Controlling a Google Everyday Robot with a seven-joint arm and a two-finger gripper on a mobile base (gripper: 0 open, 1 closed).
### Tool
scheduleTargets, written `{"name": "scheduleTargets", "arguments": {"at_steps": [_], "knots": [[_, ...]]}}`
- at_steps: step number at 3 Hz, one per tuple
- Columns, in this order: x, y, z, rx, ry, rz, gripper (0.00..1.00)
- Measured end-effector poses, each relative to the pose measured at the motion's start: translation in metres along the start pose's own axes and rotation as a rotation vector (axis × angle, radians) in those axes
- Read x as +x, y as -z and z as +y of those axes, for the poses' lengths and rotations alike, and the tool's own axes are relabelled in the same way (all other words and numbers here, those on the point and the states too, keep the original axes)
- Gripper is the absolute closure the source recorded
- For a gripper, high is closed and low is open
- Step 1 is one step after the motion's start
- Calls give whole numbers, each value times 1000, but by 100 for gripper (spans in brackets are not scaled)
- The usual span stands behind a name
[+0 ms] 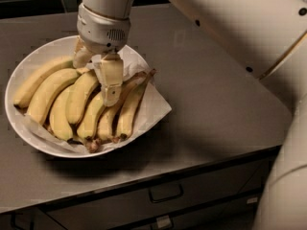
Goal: Pick banana from white bowl
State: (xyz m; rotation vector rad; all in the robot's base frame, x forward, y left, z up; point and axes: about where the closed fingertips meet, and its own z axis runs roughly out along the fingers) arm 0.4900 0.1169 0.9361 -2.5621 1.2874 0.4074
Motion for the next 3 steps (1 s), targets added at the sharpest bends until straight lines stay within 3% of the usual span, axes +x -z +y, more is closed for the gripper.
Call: {"name": "scheduleTargets", "arguments": {"at_steps": [3], "knots": [[-4, -2, -10, -42, -18, 14, 28]]}}
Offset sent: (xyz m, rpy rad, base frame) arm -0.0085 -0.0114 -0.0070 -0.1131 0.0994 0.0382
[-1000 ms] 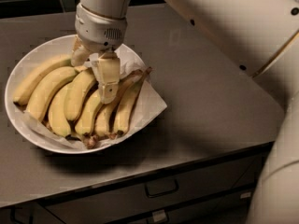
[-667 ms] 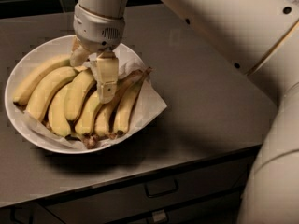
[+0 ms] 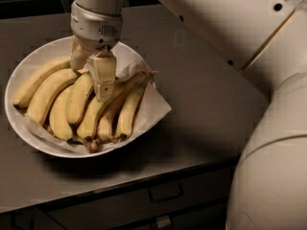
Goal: Pick banana from white bowl
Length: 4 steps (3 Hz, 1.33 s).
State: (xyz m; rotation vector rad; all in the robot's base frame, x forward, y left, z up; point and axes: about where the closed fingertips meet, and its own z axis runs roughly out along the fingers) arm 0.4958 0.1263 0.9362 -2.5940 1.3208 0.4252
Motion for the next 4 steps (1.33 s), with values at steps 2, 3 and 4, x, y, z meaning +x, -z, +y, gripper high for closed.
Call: {"name": "scheduleTargets", "arguments": {"at_steps": [2, 3, 4], "knots": [[-1, 1, -2, -7, -19, 4, 29], [-1, 1, -2, -10, -23, 0, 31], [5, -1, 2, -15, -35, -11, 32]]}}
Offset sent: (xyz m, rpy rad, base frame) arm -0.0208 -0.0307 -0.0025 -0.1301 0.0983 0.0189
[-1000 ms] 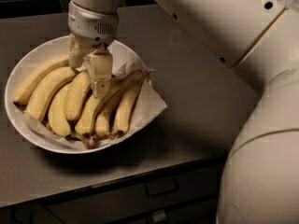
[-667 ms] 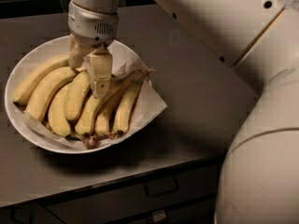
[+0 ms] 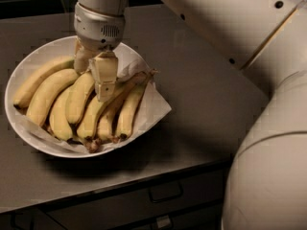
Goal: Pick banana from white bowl
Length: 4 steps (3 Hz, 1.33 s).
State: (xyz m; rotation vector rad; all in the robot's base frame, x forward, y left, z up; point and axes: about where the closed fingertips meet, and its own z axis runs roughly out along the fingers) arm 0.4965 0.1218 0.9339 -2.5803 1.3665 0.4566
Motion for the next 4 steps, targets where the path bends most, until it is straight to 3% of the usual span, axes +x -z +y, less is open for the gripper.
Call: {"name": "scheduleTargets", "arguments": {"at_steps": [2, 4], "knots": [[8, 1, 13, -2, -26, -3, 32], [3, 3, 11, -6, -15, 6, 40]]}}
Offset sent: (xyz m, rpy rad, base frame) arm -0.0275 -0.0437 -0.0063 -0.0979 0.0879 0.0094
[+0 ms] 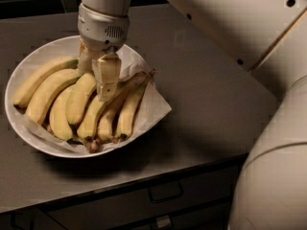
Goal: Pick banana from white bowl
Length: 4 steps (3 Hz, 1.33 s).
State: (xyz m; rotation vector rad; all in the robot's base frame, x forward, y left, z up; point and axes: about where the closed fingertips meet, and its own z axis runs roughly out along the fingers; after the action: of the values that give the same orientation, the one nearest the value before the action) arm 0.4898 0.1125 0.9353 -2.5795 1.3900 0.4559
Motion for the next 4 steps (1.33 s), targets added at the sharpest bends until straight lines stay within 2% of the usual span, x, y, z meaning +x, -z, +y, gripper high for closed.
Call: {"name": "scheduleTargets", "arguments": {"at_steps": [4], "knots": [[-13, -6, -18, -15, 46, -4, 40]]}}
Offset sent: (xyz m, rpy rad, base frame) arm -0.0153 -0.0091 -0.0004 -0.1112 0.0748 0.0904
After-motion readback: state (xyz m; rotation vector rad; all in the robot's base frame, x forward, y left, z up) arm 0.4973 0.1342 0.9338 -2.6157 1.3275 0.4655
